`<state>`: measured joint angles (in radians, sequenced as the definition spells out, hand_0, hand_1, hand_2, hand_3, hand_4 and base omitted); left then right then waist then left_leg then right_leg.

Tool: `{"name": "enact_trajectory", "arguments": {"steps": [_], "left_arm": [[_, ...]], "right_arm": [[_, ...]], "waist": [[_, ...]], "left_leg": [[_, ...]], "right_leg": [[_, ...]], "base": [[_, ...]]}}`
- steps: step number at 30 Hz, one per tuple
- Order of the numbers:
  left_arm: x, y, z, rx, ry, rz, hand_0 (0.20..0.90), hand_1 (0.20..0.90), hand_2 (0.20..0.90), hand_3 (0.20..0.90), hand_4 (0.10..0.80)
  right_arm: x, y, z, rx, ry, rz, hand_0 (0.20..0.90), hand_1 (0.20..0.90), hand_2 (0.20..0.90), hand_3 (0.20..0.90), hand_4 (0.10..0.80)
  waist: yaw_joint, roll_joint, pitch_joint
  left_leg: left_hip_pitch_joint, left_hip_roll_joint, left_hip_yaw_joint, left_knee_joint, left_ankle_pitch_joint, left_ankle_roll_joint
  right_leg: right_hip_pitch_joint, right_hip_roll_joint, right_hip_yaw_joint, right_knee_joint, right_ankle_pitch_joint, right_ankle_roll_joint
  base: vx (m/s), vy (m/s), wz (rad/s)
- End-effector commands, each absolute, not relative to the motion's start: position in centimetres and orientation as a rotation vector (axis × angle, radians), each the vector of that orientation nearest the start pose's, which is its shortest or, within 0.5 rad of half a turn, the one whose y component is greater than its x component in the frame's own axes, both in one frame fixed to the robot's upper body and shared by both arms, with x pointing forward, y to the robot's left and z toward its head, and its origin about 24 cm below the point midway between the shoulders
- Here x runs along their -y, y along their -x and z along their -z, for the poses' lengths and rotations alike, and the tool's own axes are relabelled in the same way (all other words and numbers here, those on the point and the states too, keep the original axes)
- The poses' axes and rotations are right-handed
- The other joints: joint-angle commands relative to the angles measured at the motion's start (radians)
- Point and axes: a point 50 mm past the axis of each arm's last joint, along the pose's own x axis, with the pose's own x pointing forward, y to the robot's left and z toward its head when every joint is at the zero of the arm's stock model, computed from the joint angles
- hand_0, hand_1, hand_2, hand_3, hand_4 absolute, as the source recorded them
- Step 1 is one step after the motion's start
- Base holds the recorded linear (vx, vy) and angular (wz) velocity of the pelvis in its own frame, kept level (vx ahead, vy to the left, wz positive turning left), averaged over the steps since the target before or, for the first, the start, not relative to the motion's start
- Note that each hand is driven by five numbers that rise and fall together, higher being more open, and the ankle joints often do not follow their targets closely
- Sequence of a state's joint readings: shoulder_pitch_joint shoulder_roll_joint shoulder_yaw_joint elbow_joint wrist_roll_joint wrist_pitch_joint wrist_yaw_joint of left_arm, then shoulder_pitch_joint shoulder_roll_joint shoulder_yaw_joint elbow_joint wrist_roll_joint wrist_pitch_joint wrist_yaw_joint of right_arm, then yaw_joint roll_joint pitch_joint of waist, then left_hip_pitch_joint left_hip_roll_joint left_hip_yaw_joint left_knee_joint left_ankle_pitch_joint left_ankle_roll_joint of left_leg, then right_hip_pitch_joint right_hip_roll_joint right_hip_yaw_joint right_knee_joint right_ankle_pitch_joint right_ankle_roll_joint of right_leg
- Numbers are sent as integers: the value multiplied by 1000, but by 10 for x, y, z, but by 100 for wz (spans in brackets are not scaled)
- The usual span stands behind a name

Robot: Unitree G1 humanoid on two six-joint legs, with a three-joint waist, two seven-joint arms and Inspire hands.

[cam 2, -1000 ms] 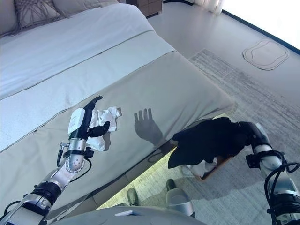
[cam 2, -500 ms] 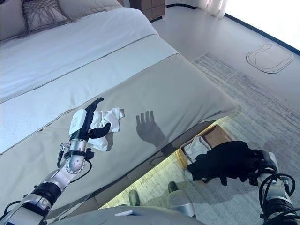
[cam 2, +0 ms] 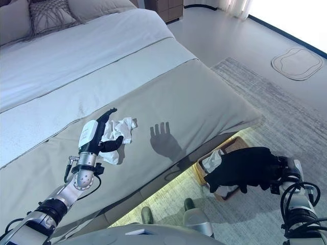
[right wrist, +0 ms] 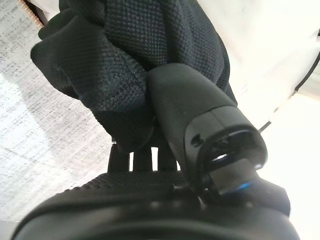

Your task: Pick up the clothes from the bed and place them into the basket

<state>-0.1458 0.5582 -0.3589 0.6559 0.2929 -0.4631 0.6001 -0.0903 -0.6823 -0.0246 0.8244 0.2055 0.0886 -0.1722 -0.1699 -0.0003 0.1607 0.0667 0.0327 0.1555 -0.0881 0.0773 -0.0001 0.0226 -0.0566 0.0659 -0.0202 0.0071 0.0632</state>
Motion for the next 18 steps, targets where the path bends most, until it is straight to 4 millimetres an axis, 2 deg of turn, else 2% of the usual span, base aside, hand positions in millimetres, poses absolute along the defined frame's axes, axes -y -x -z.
{"name": "enact_trajectory", "arguments": {"steps": [1,2,3,10,18], "left_arm": [[-235,-277,-36,320,-792,-165,900,900,900,900,800],[-234,-277,-36,321,-791,-165,900,900,900,900,800],[-234,-278,-36,321,-791,-164,900,900,900,900,800],[-237,-278,-37,318,-796,-163,900,900,900,900,800],[-237,-277,-38,332,-790,-170,900,900,900,900,800]], "right_arm": [[404,-235,-41,-470,607,591,300,300,300,200,100],[403,-236,-40,-484,607,573,524,524,524,461,361],[402,-237,-36,-512,620,546,900,900,900,900,800],[400,-235,-29,-563,651,520,900,900,900,900,800],[401,-224,-15,-619,627,516,900,900,900,900,800]], "waist": [[27,-8,-42],[29,-8,-41],[32,-8,-40],[42,-11,-36],[48,-13,-26]], "left_leg": [[6,4,-66,43,-94,1],[6,4,-67,42,-93,0],[5,3,-70,42,-92,0],[3,5,-78,43,-90,0],[1,6,-87,46,-90,2]], "right_leg": [[-67,1,-16,90,37,1],[-67,0,-18,90,37,0],[-66,0,-20,90,36,-1],[-66,-2,-28,96,31,-2],[-64,-4,-32,99,28,-2]], "base": [[7,-2,8],[14,-5,10],[13,-6,9],[4,-3,1],[4,-1,0]]}}
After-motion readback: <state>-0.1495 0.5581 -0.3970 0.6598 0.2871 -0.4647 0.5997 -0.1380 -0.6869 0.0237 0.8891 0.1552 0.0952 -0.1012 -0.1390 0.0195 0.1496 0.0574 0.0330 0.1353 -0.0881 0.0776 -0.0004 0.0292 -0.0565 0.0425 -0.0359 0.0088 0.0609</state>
